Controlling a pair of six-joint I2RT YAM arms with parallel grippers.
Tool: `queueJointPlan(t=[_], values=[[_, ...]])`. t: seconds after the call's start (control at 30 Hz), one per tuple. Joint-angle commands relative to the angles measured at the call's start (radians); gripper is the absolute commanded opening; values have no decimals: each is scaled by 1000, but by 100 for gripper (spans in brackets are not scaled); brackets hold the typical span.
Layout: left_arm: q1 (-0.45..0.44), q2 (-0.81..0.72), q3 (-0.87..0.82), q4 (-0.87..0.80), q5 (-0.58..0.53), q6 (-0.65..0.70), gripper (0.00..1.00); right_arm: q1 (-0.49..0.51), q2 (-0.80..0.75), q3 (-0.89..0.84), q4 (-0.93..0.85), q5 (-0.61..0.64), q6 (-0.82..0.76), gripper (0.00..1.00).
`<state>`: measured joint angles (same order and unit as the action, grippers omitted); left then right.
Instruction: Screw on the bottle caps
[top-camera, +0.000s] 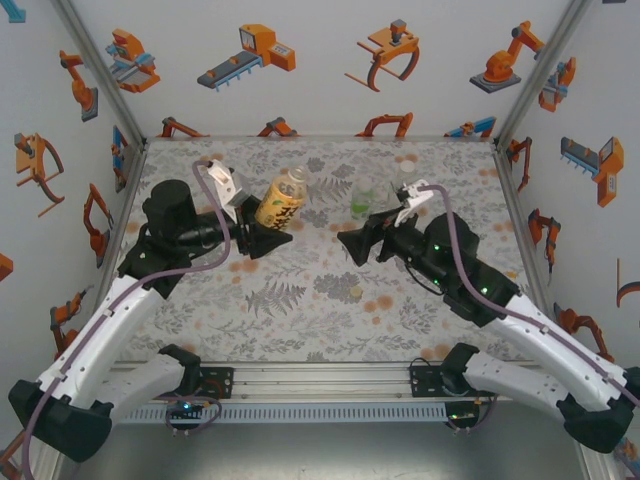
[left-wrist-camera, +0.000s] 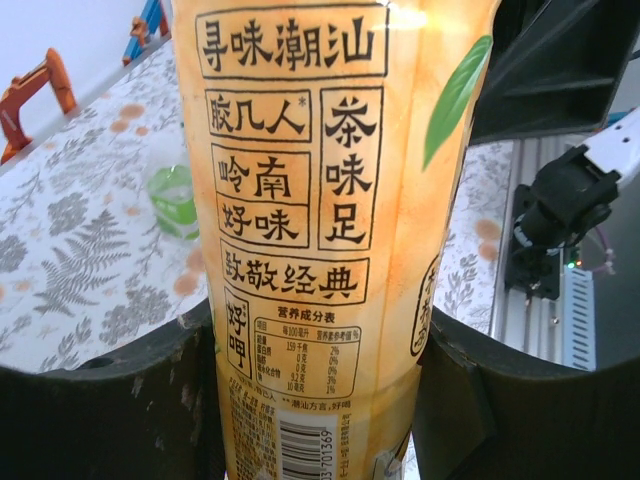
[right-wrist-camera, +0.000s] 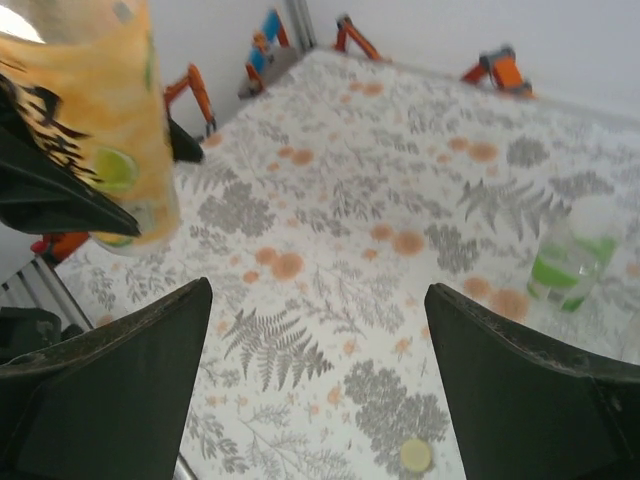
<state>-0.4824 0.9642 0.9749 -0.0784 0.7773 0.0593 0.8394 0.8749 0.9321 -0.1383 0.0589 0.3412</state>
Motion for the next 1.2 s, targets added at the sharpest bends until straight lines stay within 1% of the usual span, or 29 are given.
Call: queueJointPlan(t=[0.0,0.07,0.23,0.43,0.77,0.93,1.17], values=[[16,-19,-12,-37,7,76,0,1,48,-5,-114,65,125,78],[17,-21,-32,-37,-2,98,0,1,82,-3,-162,86,171,76],[18,-39,-82,-17,-28,107,0,0,176,9,-277,99,225,74],[18,-60,-102,-22,-53,115,0,0,285,14,-355,106,238,70],[18,-68,-108,-29,-70,122,0,-5,490,24,-399,96,239,67],[18,-64,-108,-27,-71,122,0,-5,594,46,-406,91,246,61],[18,-59,-109,-27,-69,121,0,-5,673,61,-391,75,253,57]])
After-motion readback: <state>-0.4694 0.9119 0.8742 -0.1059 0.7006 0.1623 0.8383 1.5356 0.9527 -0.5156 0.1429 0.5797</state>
